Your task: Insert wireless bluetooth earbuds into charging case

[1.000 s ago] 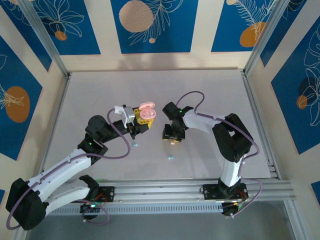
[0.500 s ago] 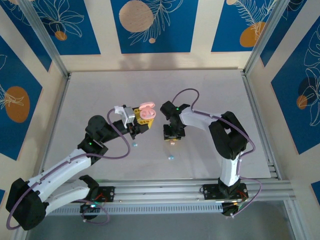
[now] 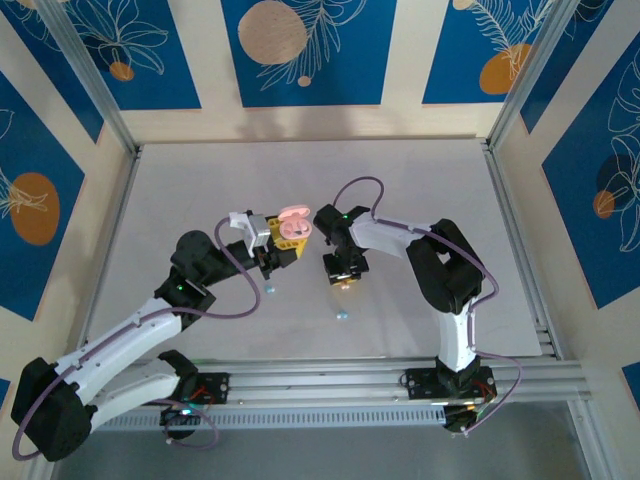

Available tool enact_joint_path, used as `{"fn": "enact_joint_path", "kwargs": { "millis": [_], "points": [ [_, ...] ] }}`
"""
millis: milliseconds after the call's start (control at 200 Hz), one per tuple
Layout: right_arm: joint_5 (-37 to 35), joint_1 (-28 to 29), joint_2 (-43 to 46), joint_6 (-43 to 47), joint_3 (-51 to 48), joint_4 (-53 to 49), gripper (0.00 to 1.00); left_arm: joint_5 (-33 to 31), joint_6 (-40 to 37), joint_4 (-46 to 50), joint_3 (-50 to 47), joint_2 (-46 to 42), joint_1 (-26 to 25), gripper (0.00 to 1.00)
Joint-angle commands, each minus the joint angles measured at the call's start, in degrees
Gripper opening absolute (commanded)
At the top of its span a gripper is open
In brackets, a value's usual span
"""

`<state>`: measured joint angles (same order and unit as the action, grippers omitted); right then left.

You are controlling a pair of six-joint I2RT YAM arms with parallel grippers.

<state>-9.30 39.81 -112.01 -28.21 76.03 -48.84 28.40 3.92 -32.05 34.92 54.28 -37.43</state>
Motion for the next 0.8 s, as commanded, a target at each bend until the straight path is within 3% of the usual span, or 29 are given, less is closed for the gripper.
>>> {"fn": "enact_joint_path", "kwargs": {
  "millis": [0,605,795],
  "points": [
    [0.25,0.88,-0.26,2.25,1.14,-3.37,0.31,0.17,-0.85,-0.81,0.66,-0.52,-0.52,0.27],
    [0.52,-0.33,-1.64,-0.14,2.35,-2.49,0.32,0.38,-0.63,-0.82,0.83,-0.60,-0.51,0.27],
    [0.95,-0.52,-1.71,-1.56,1.87,-2.43,0.25,0.52,-0.58,-0.88,0.89,-0.40,-0.46,0.27]
  ]
}}
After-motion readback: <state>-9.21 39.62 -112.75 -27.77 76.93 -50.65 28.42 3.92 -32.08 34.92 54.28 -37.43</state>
